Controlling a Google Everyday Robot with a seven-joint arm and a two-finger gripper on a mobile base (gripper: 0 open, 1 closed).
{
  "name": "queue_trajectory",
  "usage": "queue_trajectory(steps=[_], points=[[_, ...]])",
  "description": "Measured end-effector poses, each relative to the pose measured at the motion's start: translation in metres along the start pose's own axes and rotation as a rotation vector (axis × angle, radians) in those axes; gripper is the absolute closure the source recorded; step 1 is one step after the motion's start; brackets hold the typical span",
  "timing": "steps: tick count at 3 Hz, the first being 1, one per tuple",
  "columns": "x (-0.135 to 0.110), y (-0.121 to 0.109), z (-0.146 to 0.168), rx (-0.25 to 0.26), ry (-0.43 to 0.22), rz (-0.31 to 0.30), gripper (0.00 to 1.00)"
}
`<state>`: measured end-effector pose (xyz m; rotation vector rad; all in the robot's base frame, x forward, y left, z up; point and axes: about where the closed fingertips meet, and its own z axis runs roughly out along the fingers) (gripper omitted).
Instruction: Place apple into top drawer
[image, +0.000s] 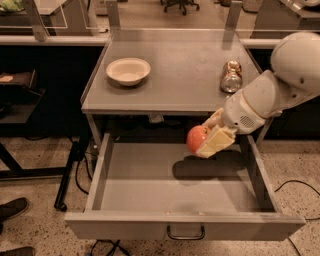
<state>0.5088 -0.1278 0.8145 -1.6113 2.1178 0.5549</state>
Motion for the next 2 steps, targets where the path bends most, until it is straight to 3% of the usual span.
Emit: queue_trajectory(steps=[1, 2], points=[[0.0015, 0.0111, 0.0366, -0.057, -0.01, 0.015, 1.0], [0.0022, 0.0122, 0.0393, -0.061, -0.009, 0.016, 1.0]])
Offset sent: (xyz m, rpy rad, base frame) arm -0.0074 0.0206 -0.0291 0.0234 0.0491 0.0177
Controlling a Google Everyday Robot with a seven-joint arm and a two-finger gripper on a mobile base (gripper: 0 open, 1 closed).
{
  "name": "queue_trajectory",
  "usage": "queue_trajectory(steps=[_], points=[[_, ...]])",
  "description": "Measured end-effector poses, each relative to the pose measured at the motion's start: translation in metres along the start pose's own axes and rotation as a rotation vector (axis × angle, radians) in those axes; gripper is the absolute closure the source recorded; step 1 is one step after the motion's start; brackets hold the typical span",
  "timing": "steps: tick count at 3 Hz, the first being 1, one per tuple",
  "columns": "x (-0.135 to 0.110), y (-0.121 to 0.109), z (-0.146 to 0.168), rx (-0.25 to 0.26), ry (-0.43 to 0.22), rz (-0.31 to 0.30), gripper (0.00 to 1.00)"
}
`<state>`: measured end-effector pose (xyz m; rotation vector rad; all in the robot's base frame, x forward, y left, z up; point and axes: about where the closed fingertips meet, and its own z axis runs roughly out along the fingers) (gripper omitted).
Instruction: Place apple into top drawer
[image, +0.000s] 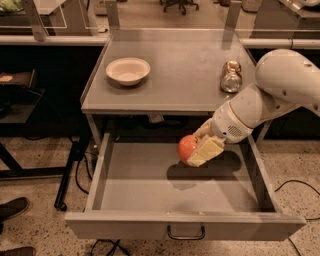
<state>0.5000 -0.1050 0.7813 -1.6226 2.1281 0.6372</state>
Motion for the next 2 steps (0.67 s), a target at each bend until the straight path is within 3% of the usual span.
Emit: queue_trajectory(steps=[1, 2], points=[[0.02, 0.003, 0.032, -0.026, -0.033, 0.066, 1.0], [0.042, -0.004, 0.06, -0.018, -0.063, 0.123, 1.0]])
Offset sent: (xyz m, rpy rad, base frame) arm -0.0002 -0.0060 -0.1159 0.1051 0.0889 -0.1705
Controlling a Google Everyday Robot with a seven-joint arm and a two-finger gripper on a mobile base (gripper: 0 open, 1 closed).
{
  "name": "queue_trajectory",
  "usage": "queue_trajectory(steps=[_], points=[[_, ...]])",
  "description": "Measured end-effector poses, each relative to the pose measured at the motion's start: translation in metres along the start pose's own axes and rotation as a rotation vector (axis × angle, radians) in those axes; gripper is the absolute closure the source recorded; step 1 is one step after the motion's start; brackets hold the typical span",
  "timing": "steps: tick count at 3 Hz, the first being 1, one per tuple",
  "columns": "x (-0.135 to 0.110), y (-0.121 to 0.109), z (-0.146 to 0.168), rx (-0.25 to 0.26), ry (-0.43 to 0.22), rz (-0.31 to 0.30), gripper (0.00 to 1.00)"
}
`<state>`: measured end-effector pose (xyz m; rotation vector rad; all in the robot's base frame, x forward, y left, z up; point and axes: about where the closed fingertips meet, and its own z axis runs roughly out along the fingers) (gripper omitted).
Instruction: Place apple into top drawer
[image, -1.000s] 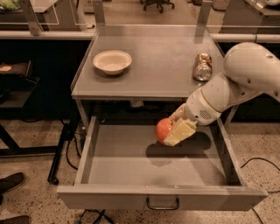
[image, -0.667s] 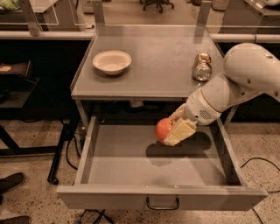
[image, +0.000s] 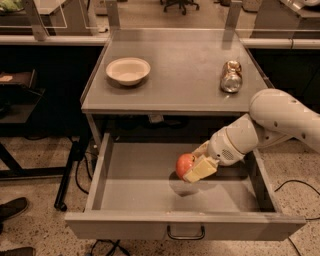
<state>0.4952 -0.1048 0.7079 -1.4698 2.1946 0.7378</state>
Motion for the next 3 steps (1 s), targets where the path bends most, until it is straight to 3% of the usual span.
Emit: queue_trajectory(steps=[2, 3], points=[[0.027, -0.013, 0.024, 0.016, -0.006, 0.05, 1.0], [0.041, -0.014, 0.04, 0.038, 0.064, 0.068, 1.0]])
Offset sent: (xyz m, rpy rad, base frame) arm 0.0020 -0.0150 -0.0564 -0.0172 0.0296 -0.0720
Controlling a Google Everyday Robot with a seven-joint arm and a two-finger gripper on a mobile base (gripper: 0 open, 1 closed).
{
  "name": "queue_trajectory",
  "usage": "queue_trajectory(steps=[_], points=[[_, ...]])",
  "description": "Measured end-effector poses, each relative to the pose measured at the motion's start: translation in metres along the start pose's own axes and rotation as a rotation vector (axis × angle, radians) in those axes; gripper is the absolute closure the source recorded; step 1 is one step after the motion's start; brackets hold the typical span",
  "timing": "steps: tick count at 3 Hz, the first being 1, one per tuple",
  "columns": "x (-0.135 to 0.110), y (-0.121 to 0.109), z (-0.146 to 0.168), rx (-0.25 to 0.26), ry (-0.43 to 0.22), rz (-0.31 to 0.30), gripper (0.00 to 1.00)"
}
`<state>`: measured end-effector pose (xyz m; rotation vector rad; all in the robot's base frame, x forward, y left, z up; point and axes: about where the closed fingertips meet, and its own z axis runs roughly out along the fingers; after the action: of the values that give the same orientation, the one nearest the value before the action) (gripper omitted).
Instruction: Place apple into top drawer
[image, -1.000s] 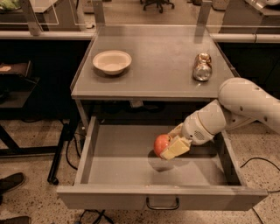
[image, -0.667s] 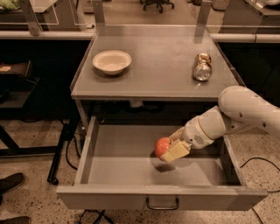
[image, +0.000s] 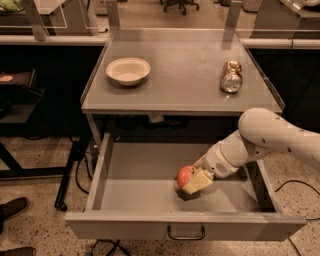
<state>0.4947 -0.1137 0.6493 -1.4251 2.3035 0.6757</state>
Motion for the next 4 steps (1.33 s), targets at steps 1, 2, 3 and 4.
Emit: queue_trajectory(steps=[1, 2, 3, 4], points=[[0.007, -0.001, 0.008, 0.01, 0.036, 0.012, 1.0], [0.013, 0.0, 0.016, 0.006, 0.051, 0.025, 1.0], [0.017, 0.002, 0.021, 0.001, 0.049, 0.038, 1.0], [0.022, 0.005, 0.027, -0.004, 0.052, 0.048, 1.0]])
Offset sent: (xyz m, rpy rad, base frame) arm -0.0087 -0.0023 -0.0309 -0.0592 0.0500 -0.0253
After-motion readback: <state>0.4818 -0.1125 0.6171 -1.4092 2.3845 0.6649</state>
